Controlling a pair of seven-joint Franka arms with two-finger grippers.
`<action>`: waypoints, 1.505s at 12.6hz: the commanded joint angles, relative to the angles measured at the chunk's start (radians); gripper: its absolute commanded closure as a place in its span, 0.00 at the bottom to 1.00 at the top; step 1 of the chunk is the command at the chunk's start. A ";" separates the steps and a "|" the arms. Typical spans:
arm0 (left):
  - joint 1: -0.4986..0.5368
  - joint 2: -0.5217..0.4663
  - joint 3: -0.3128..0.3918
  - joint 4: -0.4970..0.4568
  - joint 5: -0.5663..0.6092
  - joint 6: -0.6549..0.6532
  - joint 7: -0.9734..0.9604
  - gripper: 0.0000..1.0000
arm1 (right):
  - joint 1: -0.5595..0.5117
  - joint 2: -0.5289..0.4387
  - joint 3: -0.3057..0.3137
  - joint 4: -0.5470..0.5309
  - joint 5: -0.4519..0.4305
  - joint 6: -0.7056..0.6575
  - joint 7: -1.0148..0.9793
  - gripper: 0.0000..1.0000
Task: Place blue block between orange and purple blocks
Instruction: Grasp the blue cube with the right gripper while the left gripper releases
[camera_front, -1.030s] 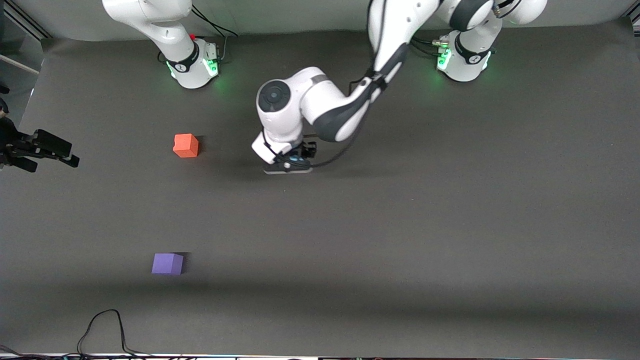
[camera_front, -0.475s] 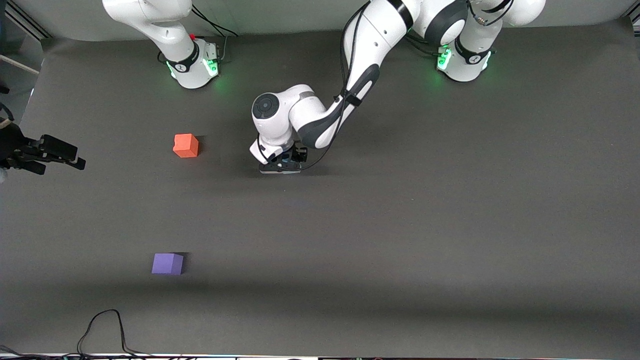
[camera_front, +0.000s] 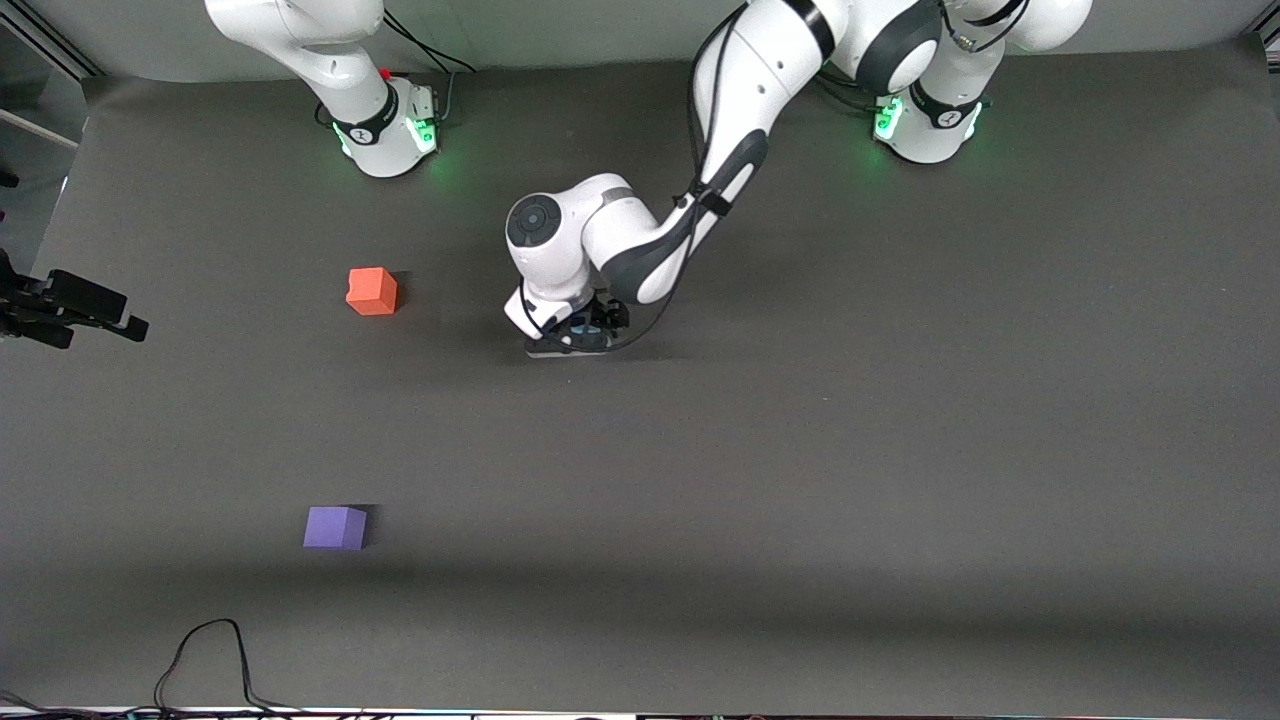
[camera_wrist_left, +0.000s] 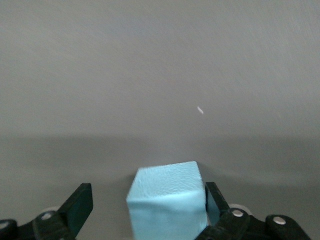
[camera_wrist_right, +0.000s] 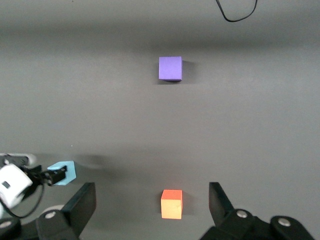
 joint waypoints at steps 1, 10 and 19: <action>0.175 -0.163 -0.040 -0.010 -0.098 -0.154 0.134 0.00 | 0.006 -0.004 -0.004 0.016 0.013 -0.045 0.030 0.00; 0.860 -0.653 -0.034 -0.349 -0.212 -0.454 0.931 0.00 | 0.476 0.016 0.019 0.091 0.013 -0.174 0.613 0.00; 1.011 -0.888 -0.032 -0.449 -0.016 -0.463 1.119 0.00 | 0.781 0.043 0.016 -0.232 0.024 0.088 0.726 0.00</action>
